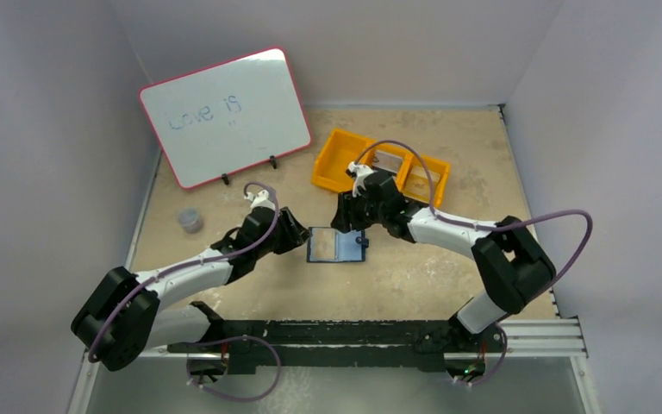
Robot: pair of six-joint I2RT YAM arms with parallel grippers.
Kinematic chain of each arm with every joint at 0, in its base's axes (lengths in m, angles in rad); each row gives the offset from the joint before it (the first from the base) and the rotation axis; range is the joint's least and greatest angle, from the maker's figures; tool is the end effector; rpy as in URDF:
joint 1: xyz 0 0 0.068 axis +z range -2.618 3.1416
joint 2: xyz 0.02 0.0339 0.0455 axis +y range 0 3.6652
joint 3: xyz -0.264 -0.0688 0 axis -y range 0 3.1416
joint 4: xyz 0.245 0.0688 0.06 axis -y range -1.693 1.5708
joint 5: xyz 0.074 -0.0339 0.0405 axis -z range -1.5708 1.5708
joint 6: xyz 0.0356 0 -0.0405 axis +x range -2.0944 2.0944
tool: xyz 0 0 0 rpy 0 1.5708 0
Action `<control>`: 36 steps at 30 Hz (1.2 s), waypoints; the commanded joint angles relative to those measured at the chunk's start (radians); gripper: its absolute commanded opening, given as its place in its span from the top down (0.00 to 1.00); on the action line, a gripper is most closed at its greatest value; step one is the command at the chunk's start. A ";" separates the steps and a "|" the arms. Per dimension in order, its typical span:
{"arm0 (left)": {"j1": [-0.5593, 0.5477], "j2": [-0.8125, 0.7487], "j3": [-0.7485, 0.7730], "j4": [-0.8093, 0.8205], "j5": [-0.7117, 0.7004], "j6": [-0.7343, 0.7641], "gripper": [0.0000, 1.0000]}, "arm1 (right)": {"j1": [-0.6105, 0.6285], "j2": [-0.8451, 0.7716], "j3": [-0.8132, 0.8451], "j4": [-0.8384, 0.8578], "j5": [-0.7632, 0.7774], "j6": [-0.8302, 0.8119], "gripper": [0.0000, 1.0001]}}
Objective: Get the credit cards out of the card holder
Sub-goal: Remove the credit card from the card holder.
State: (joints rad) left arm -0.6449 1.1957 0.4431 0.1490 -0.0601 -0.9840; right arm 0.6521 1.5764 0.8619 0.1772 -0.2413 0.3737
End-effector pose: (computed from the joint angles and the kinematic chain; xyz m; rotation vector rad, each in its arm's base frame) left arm 0.1877 -0.1385 0.1733 -0.4248 2.2660 -0.8330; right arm 0.2644 0.2126 0.2067 -0.4570 2.1657 0.8490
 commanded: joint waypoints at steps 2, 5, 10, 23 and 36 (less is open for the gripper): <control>-0.008 0.007 0.008 0.044 -0.006 0.009 0.55 | 0.054 -0.019 -0.043 -0.021 0.168 0.155 0.45; -0.008 0.006 0.008 0.045 -0.008 0.008 0.55 | 0.083 -0.019 -0.045 -0.015 0.196 0.181 0.46; -0.007 0.009 0.011 0.043 -0.009 0.010 0.55 | 0.140 0.017 -0.019 -0.052 0.259 0.219 0.45; -0.008 0.001 0.013 0.032 -0.019 0.010 0.55 | 0.229 0.133 0.052 -0.164 0.409 0.292 0.49; -0.009 0.013 0.022 0.023 -0.018 0.015 0.55 | 0.238 0.228 0.039 -0.227 0.458 0.369 0.78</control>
State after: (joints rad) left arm -0.6495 1.2064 0.4431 0.1482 -0.0612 -0.9840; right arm 0.8902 1.7592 0.9527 0.0402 0.2184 0.7170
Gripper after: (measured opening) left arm 0.451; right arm 0.303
